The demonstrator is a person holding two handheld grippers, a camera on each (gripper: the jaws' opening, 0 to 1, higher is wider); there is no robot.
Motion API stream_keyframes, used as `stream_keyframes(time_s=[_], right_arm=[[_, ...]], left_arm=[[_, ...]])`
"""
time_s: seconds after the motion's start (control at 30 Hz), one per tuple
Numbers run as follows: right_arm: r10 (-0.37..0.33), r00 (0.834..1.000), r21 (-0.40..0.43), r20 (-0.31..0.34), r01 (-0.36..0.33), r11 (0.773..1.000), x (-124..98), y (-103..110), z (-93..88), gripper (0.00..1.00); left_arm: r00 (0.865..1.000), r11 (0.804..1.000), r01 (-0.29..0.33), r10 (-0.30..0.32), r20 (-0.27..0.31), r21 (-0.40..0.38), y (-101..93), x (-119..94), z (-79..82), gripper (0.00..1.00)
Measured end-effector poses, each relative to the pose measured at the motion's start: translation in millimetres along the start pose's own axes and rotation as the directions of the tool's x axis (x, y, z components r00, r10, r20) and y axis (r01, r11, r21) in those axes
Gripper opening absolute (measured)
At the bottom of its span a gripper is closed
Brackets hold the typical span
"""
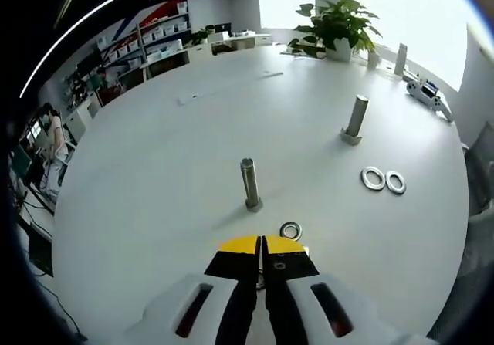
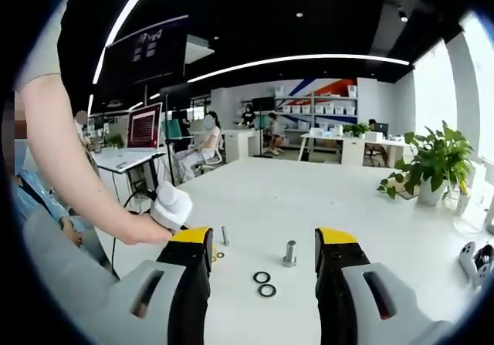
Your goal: Place the washer onto the threaded stud by aligning its center hole with the stud, sliding it down to the base, and recovering from edge contact or off-axis alignment until the washer reaches the visible bottom stop.
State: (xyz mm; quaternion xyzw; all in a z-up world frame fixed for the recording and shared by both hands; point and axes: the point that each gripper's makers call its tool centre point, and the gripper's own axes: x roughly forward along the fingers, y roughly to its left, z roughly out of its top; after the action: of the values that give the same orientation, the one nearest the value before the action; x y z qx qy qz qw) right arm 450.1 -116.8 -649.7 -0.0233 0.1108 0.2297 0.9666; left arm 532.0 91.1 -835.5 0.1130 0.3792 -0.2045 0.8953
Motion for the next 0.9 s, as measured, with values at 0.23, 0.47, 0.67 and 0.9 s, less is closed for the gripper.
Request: stream_keyframes(time_s=[0.23, 0.47, 0.67, 0.9], right_arm=[[0.009, 1.000, 0.002, 0.000, -0.009, 1.000, 1.6, 2.6, -0.5, 0.55], [0.009, 1.000, 0.000, -0.006, -0.009, 1.000, 2.1, 2.2, -1.8, 0.55], [0.012, 1.000, 0.001, -0.005, -0.012, 1.000, 2.2, 3.4, -2.0, 0.55], [0.012, 1.000, -0.004, -0.002, -0.012, 1.000, 1.4, 4.0, -0.9, 0.55]], left_arm=[[1.000, 1.000, -0.004, 0.005, 0.015, -0.018, 2.4, -0.8, 0.8, 0.00], [1.000, 1.000, -0.011, 0.012, 0.024, -0.017, 3.0, -1.3, 1.8, 0.00], [0.999, 0.999, -0.018, 0.020, 0.046, -0.026, 3.7, -3.8, 2.4, 0.00], [0.994, 0.997, -0.043, 0.048, 0.093, -0.060, 6.5, -11.2, 5.8, 0.00]])
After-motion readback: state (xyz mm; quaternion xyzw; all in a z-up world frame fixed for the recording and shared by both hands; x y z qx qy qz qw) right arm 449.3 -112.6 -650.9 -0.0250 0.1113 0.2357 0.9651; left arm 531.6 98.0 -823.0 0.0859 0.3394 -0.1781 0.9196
